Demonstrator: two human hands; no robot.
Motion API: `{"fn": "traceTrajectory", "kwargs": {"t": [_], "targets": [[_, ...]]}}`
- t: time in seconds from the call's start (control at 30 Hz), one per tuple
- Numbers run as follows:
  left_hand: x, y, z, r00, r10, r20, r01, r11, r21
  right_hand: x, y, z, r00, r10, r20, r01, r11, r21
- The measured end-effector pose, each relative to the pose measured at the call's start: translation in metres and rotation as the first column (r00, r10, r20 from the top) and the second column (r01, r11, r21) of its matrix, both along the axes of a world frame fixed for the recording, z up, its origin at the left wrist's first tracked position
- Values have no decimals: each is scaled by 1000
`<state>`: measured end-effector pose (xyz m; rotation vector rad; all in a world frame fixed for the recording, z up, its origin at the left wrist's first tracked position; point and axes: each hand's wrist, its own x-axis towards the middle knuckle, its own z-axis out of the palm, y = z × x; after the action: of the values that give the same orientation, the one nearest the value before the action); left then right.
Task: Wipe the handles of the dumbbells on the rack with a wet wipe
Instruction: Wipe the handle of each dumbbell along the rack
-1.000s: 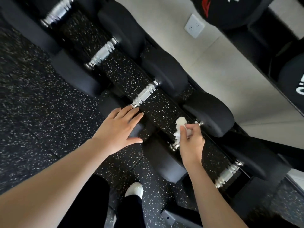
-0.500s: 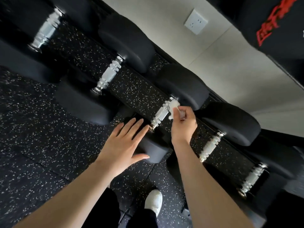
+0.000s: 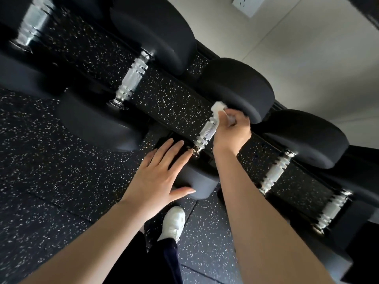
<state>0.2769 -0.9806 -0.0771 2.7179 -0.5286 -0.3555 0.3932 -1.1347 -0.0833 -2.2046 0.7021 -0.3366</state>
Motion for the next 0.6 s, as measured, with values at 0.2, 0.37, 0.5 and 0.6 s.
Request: {"fn": "traceTrajectory", "kwargs": {"t": [0.2,0.37,0.5,0.6], "targets": [[1,1,0,1000,-7,-14,7,1000,1,-28,-6,1,953,279,-120,-276,960,37],[0,1,-1,1000,1,-17,-1,1000,-8,-49,-7,1,900,371,-227,-354,928,116],[0,0,0,1000,11,-10,-12,1000,-15,-53,-9,6,866,397,-303,-350,916,197],[0,1,0,1000,5,-7,-5,1000,-13,-53,-12,10,816,417,-400,-341,906,250]]}}
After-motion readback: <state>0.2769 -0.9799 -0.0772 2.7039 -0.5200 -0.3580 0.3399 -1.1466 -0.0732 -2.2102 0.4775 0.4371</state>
